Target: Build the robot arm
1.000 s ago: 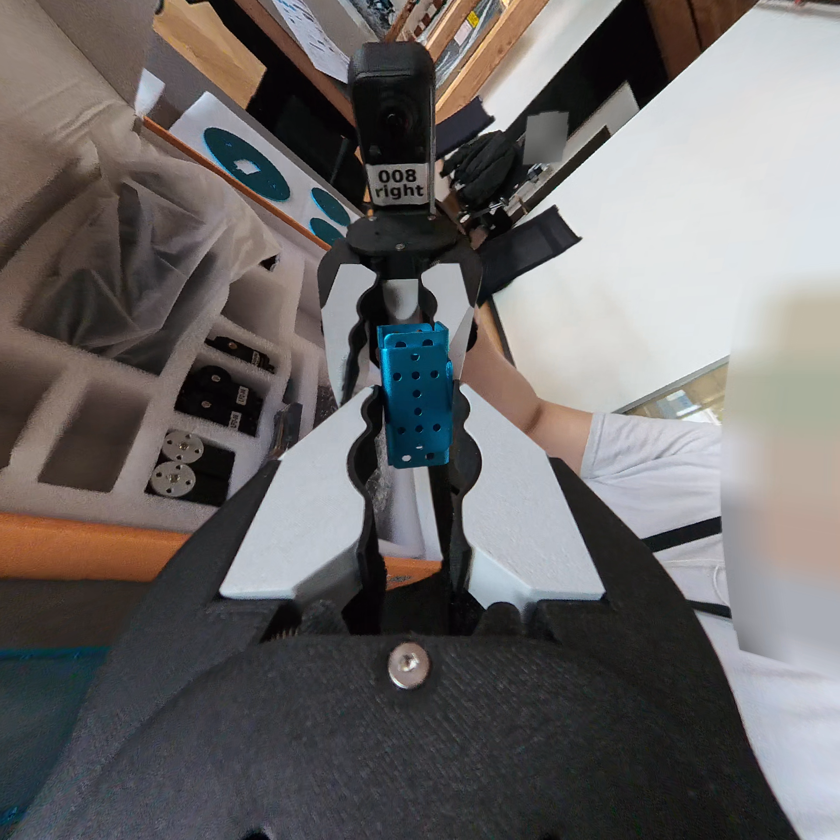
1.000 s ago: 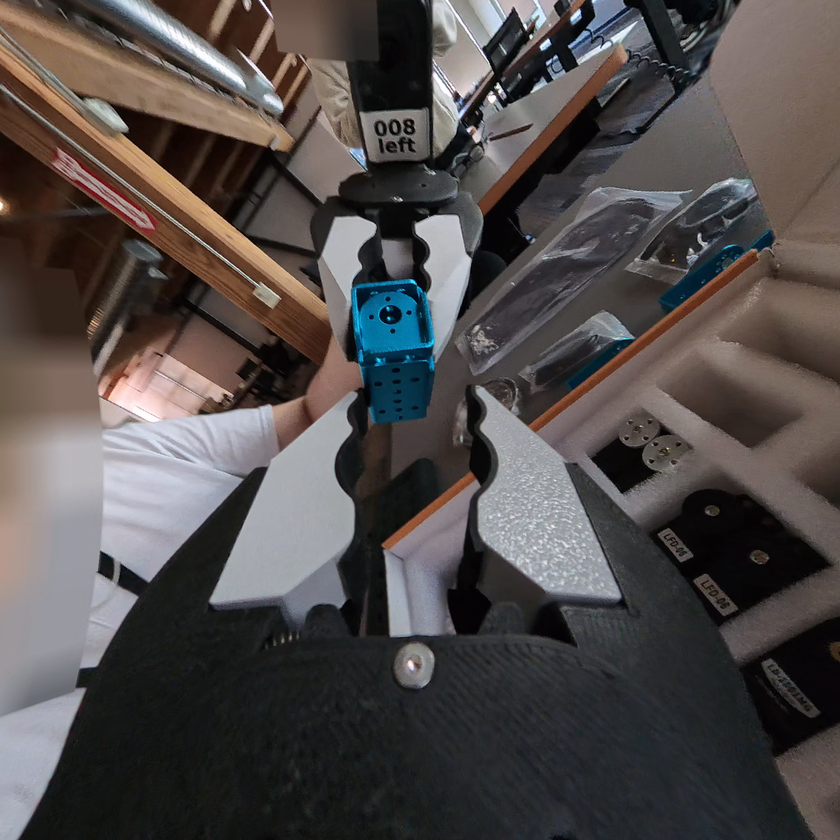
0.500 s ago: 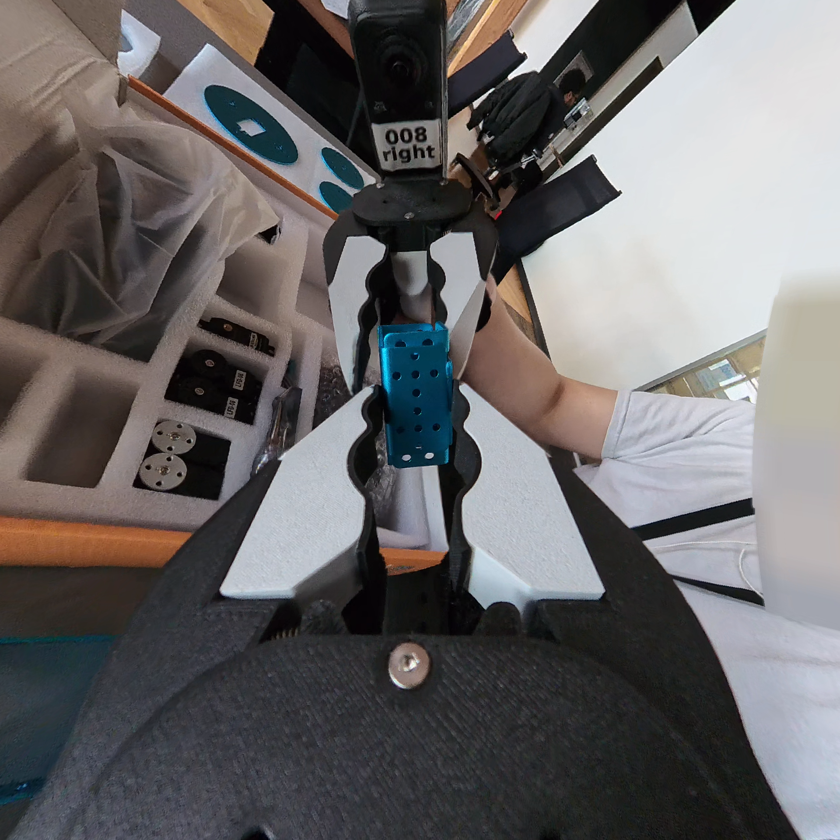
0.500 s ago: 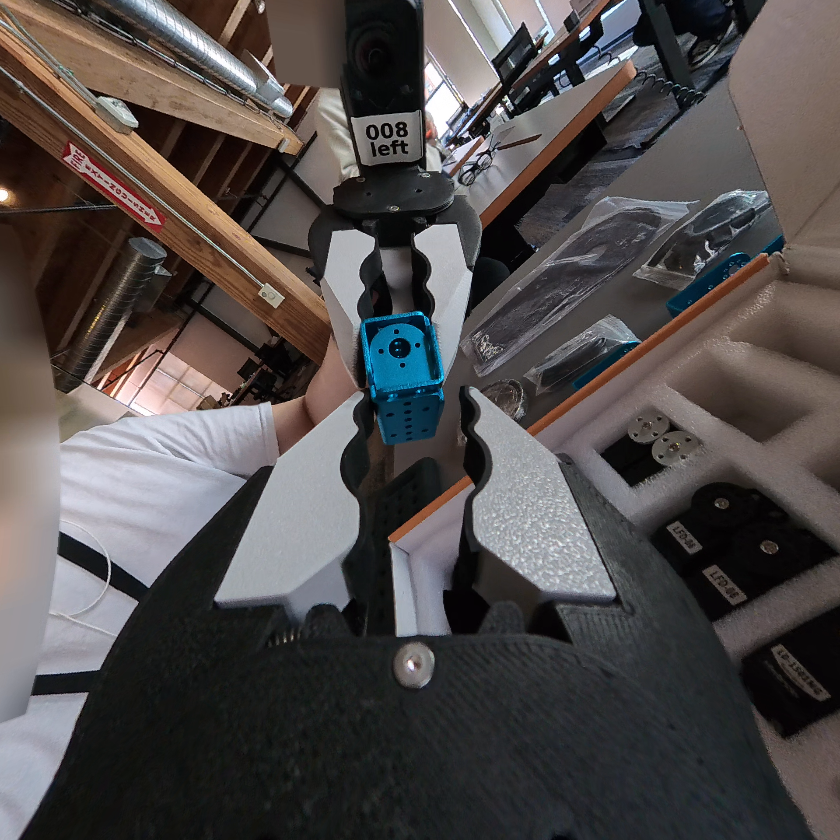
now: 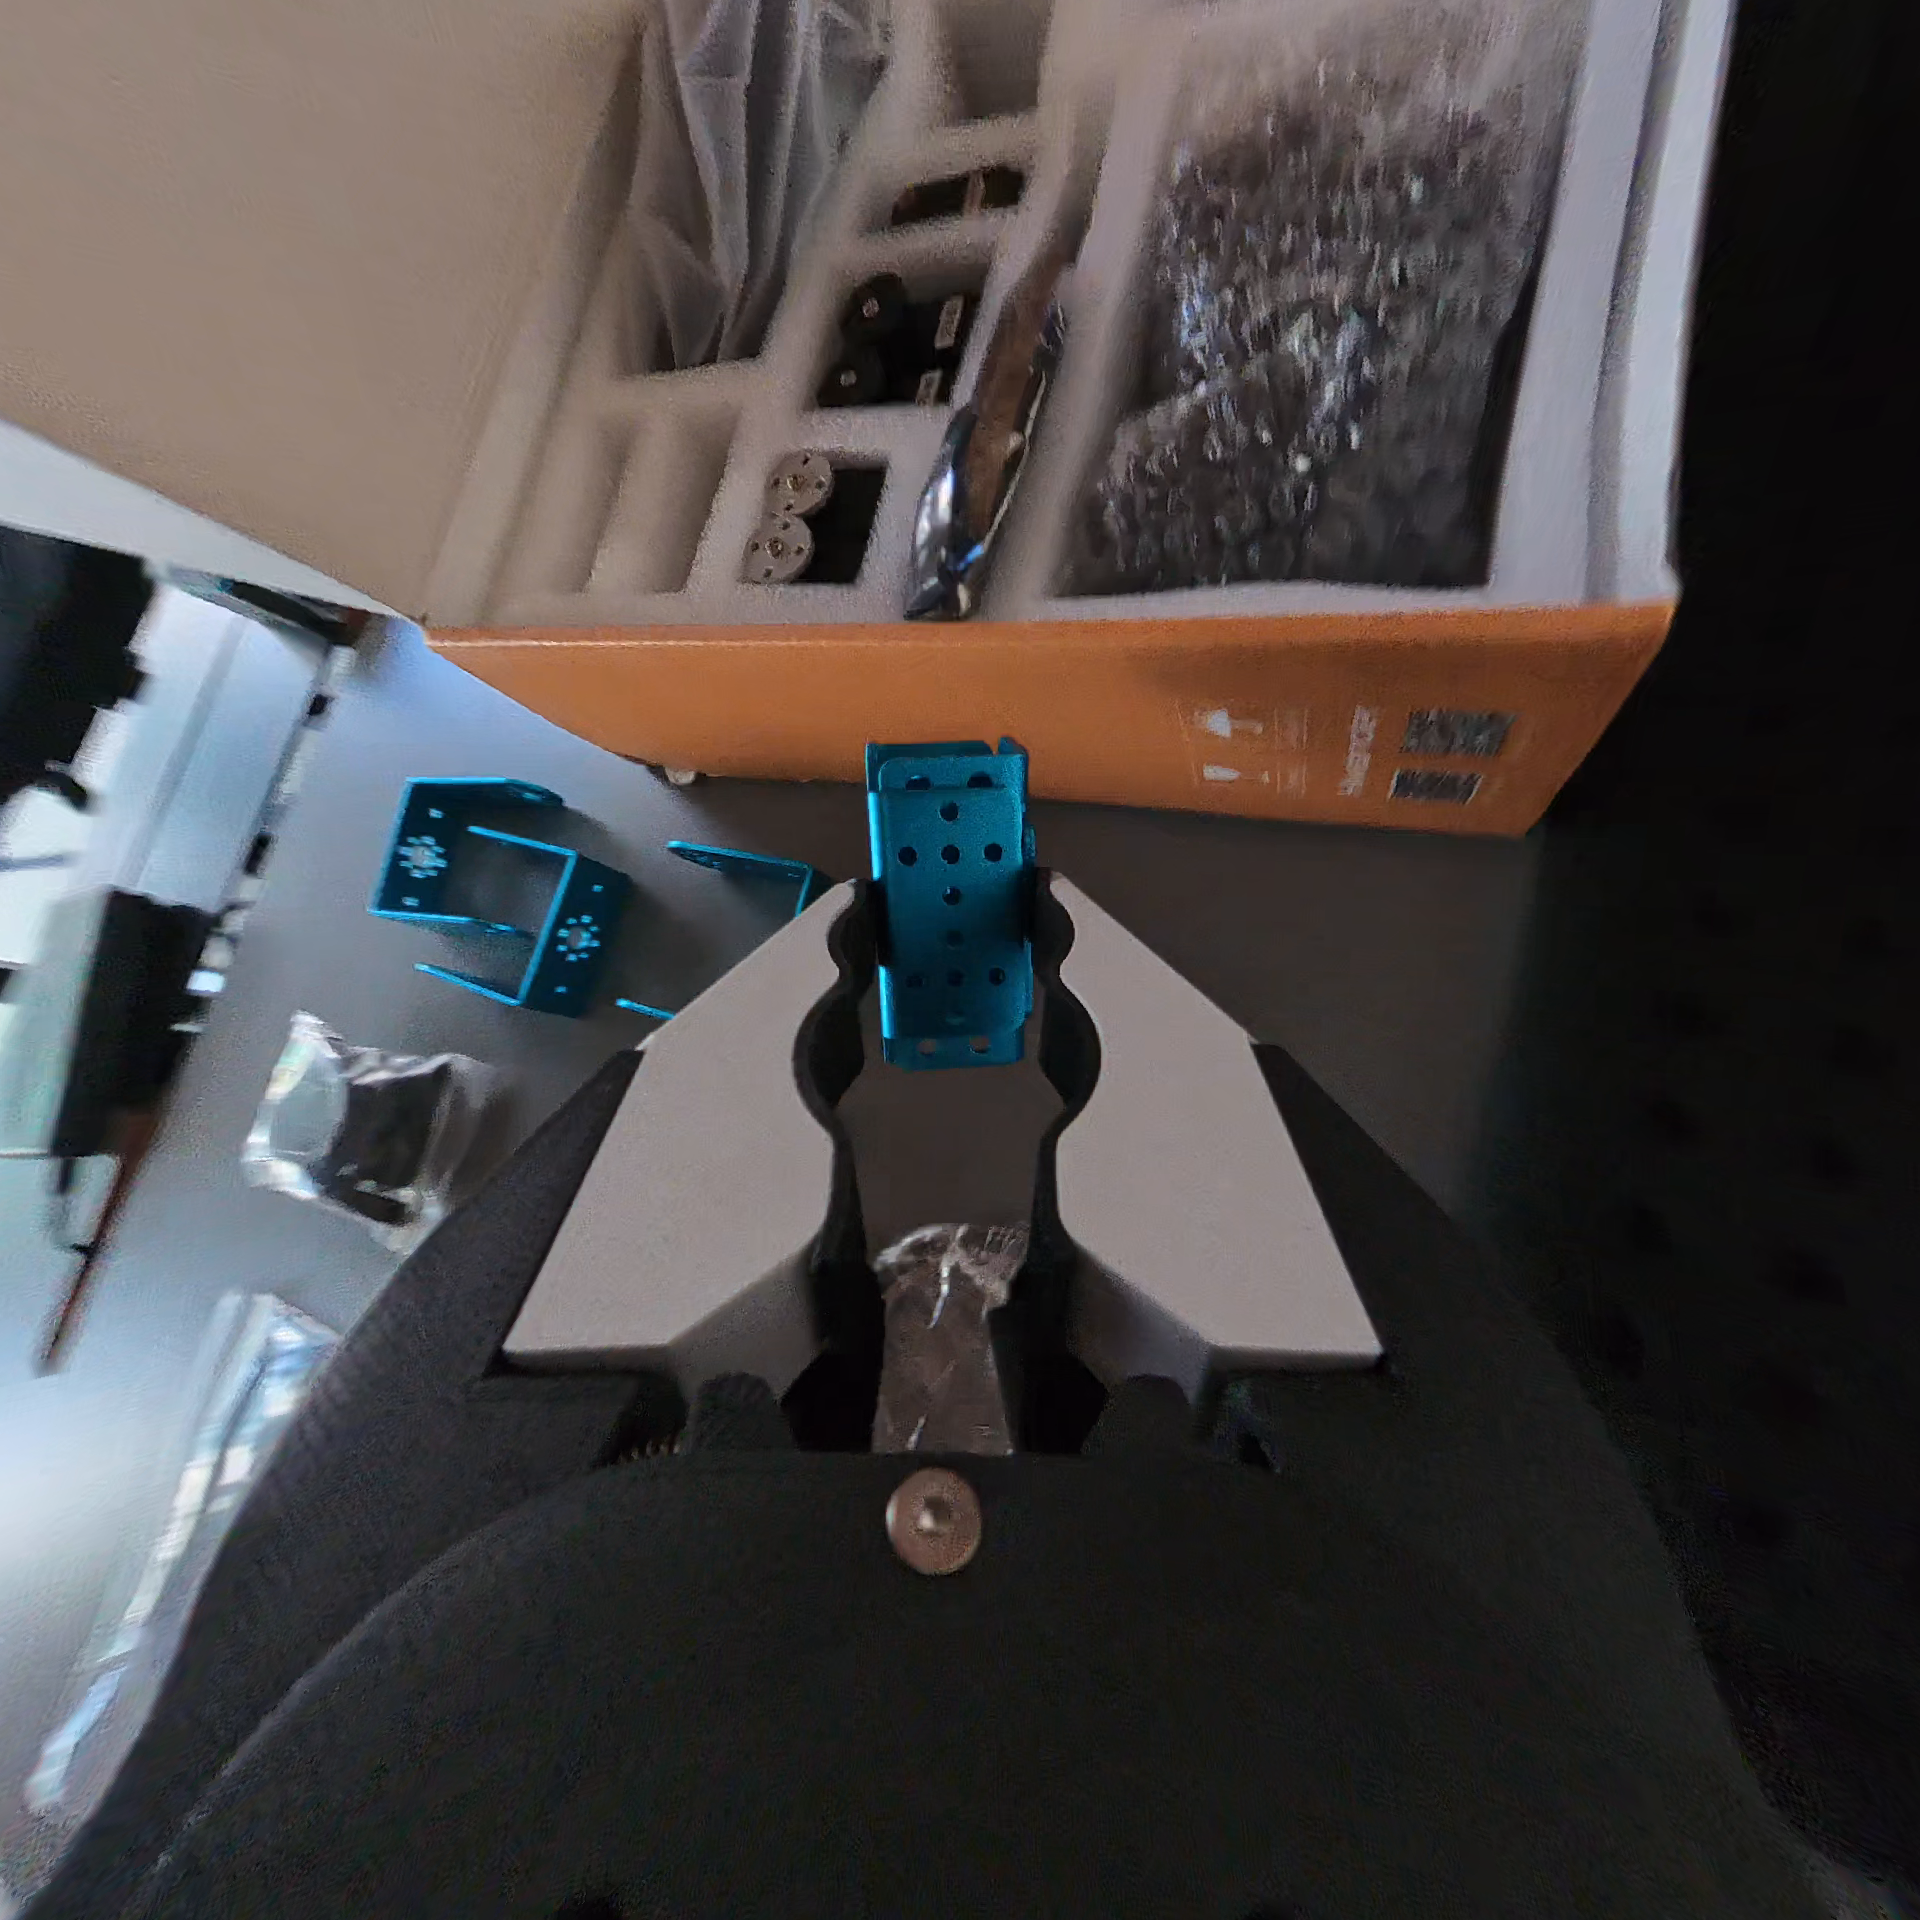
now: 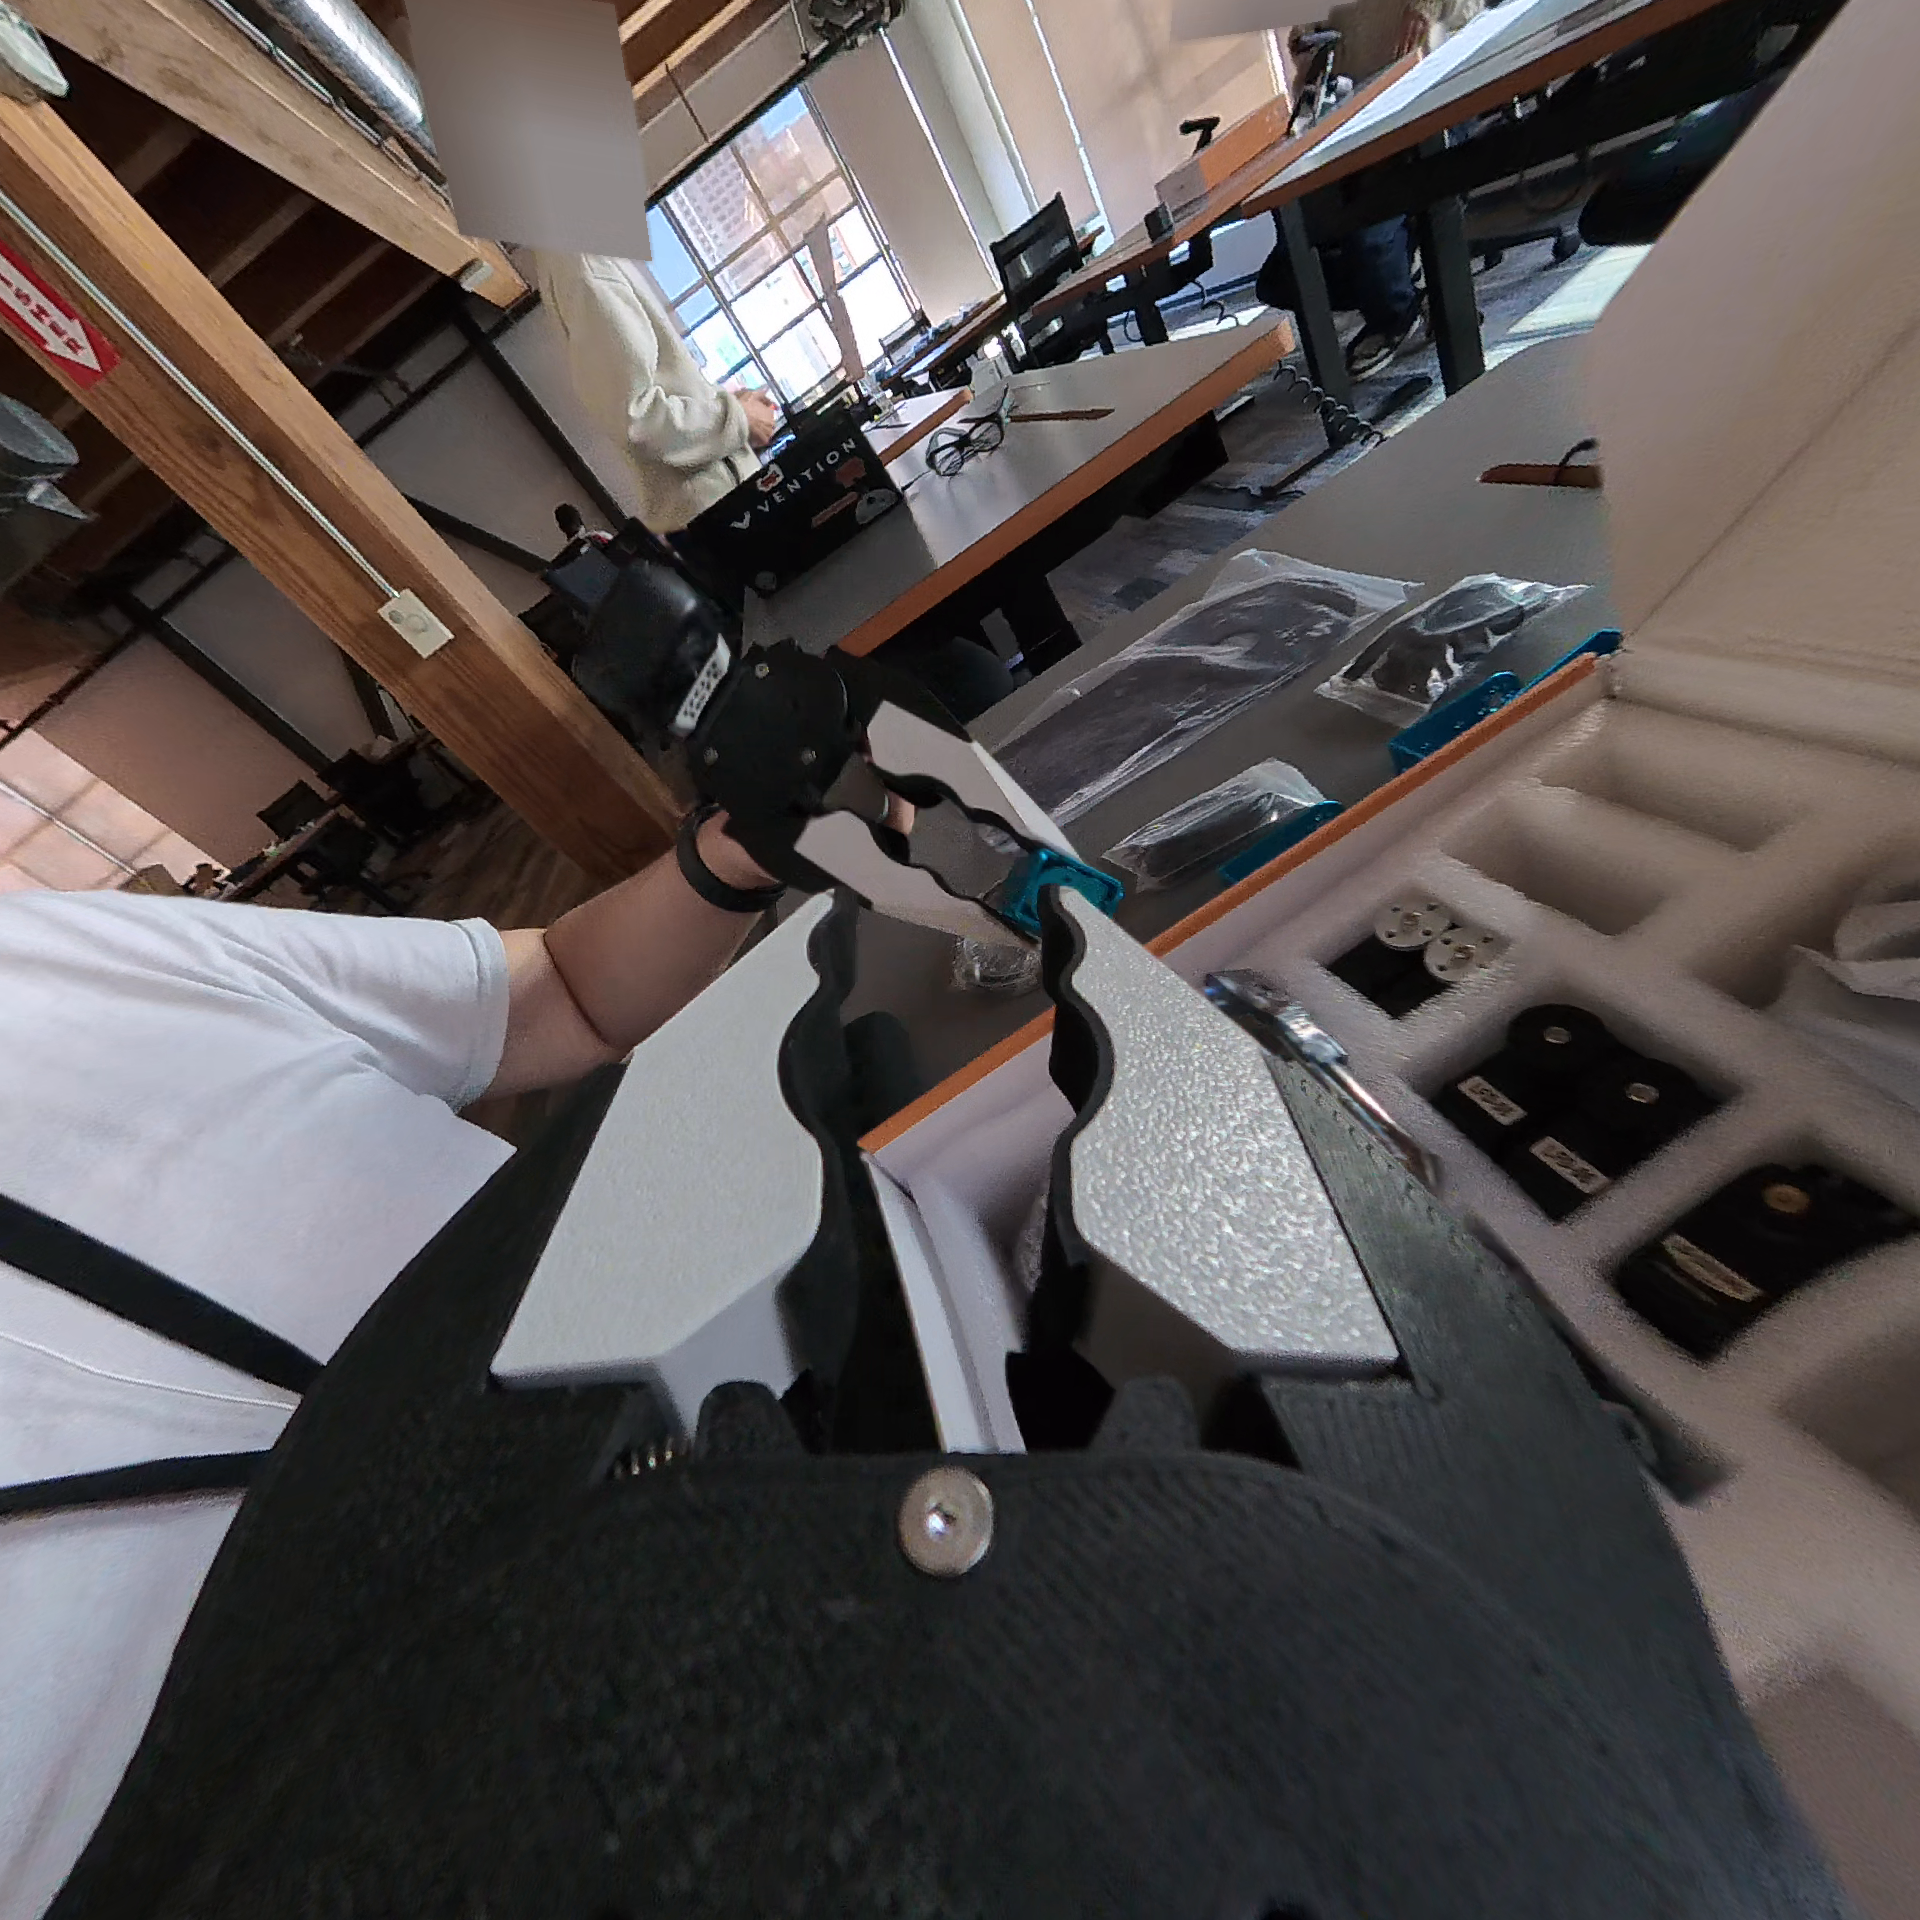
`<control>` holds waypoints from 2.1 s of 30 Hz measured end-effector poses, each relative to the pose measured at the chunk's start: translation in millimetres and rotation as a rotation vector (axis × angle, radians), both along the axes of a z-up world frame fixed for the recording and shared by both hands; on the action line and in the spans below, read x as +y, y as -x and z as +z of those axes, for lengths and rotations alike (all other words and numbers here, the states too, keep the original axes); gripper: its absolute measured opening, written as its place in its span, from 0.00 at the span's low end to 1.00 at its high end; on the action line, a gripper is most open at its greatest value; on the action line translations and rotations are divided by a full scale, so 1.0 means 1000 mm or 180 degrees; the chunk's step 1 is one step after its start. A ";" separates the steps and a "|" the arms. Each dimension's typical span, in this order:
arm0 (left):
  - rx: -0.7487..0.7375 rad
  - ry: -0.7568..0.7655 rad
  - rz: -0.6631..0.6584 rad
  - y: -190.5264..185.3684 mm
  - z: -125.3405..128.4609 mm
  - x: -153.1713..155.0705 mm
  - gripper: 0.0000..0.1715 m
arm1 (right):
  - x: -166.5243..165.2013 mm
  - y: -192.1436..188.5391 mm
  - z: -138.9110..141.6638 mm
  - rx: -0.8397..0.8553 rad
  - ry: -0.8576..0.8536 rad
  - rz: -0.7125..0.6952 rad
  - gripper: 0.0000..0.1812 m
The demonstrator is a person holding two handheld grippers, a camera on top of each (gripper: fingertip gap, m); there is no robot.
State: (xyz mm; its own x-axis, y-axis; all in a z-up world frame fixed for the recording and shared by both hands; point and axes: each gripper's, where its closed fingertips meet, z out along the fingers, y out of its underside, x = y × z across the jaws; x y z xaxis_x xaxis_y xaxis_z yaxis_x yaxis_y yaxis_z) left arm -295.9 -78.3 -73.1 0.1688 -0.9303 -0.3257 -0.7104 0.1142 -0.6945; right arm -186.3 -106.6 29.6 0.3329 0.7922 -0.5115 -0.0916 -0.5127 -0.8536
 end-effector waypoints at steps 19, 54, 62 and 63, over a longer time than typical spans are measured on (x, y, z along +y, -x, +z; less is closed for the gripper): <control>0.0093 -0.2471 -0.0202 0.006 0.025 -0.017 0.16 | 0.012 0.104 -0.056 -0.1454 -0.0320 0.0159 0.36; -0.2278 0.1416 -0.0173 0.169 0.044 -0.048 0.12 | -0.010 0.243 -0.076 -0.1035 0.1181 0.1893 0.20; -0.2116 0.1460 -0.0114 0.247 0.010 -0.072 0.11 | -0.036 0.318 -0.113 -0.1582 -0.0350 0.1718 0.20; -0.2065 0.1457 -0.0128 0.250 0.004 -0.075 0.10 | -0.039 0.325 -0.117 -0.1580 -0.0444 0.1729 0.20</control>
